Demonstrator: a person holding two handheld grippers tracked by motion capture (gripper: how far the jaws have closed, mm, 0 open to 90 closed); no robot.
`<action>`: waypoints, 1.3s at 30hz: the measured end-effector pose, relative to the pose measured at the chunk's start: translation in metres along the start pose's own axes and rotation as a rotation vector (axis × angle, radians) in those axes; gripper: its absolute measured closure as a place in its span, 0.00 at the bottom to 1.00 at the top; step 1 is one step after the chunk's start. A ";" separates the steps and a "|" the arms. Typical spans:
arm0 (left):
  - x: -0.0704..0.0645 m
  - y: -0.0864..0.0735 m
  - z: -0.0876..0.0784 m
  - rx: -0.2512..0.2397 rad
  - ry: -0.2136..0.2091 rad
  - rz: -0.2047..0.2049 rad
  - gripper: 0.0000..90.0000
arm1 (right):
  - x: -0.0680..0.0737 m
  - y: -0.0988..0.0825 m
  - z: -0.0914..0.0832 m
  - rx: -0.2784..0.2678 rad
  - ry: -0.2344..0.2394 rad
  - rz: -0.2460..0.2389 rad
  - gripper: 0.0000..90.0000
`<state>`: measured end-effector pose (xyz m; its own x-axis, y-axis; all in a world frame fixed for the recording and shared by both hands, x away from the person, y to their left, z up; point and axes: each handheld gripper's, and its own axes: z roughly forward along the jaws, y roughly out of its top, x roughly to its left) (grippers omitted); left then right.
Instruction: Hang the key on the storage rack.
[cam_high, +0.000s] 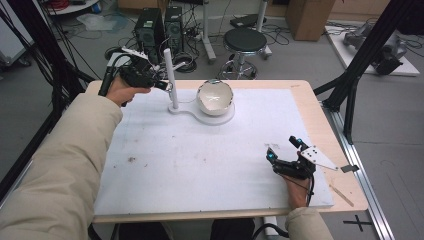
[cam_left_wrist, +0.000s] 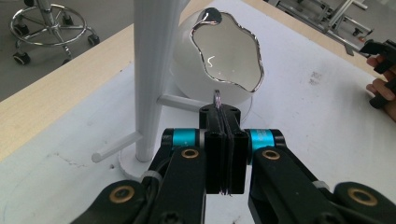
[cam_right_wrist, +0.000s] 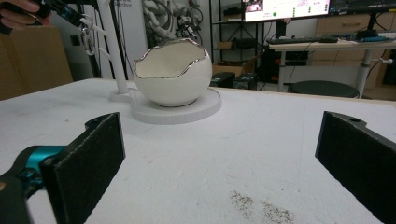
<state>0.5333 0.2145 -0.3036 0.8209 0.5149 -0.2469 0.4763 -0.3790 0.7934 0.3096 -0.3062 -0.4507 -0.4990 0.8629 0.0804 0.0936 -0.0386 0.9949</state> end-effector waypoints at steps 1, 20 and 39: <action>0.000 0.000 0.000 -0.003 0.001 0.001 0.98 | 0.000 0.000 0.000 -0.001 0.000 -0.001 0.00; 0.004 -0.003 0.009 0.007 0.065 0.053 0.98 | 0.000 0.000 -0.001 -0.006 -0.009 0.002 0.00; 0.002 -0.032 -0.047 -0.280 0.271 0.039 0.16 | 0.001 0.000 0.000 0.000 -0.007 -0.009 0.00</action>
<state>0.5047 0.2637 -0.3033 0.7058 0.7030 -0.0876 0.3112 -0.1966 0.9298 0.3087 -0.3056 -0.4509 -0.4934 0.8669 0.0711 0.0893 -0.0308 0.9955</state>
